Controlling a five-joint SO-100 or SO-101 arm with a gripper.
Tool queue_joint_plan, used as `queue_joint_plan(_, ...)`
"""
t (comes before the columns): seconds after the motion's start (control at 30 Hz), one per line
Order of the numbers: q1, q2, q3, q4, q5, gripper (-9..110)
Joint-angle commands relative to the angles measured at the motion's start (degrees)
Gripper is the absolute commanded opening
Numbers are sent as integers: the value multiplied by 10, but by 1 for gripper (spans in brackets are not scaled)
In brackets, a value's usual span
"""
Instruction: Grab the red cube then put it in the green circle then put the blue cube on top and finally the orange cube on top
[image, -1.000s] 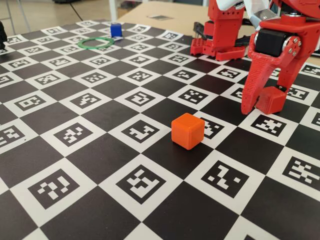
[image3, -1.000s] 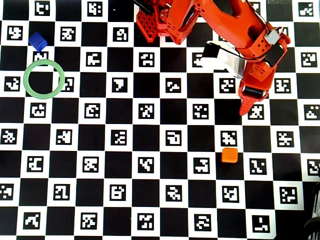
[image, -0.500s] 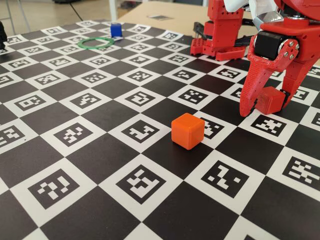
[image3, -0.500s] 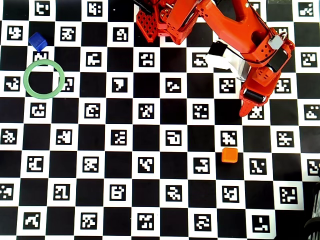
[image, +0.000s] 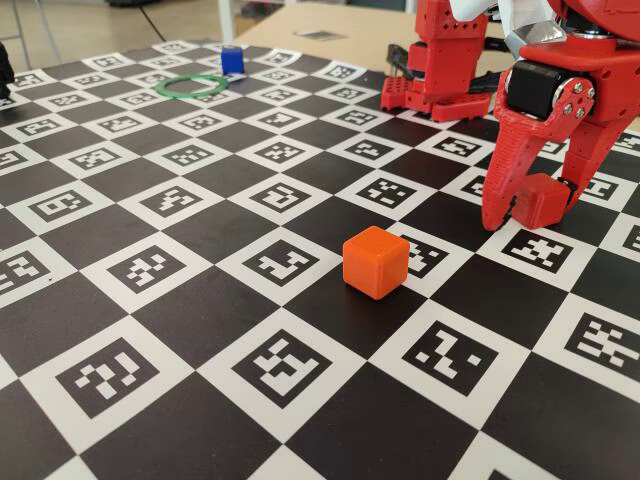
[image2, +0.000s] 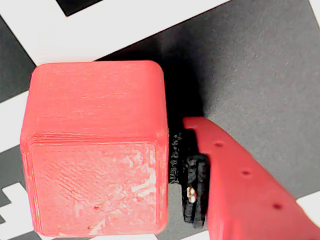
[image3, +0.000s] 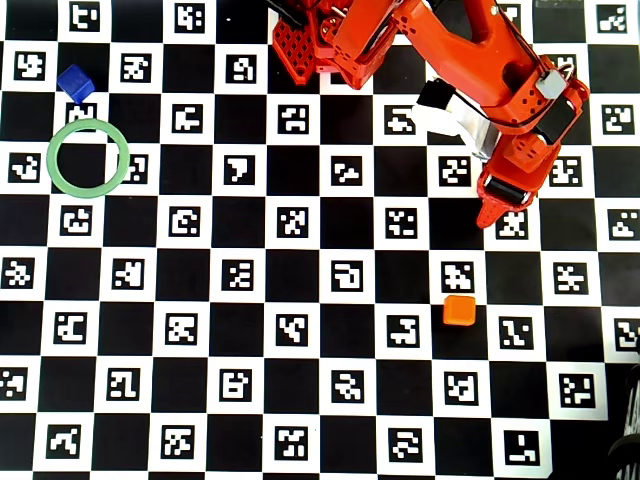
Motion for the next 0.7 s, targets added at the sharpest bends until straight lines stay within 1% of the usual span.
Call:
queue_joint_plan(0.0, -7, 11, -6, -1, -5, 18)
queue_joint_plan(0.17, -7, 11, -2, -11, -17, 10)
queue_joint_plan(0.5, -5, 11, -8, -11, -22, 8)
queue_joint_plan(0.67, 8, 15, -48, 33, -48, 8)
